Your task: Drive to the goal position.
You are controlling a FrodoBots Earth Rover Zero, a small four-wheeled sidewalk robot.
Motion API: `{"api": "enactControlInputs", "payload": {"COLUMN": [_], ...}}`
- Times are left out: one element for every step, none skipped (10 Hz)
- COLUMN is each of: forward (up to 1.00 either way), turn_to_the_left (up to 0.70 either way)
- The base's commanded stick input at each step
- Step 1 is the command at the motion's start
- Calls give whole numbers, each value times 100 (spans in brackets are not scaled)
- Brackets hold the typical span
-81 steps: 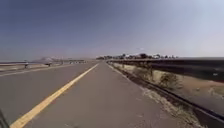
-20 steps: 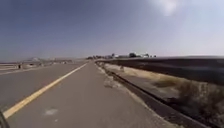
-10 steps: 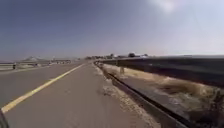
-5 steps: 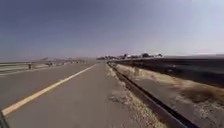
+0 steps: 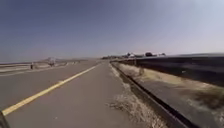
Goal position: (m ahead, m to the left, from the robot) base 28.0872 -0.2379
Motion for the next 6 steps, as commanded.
{"api": "enactControlInputs", "payload": {"forward": [50, 50, 50, 50, 50, 50], "turn_to_the_left": [0, 0, 0, 0, 0, 0]}}
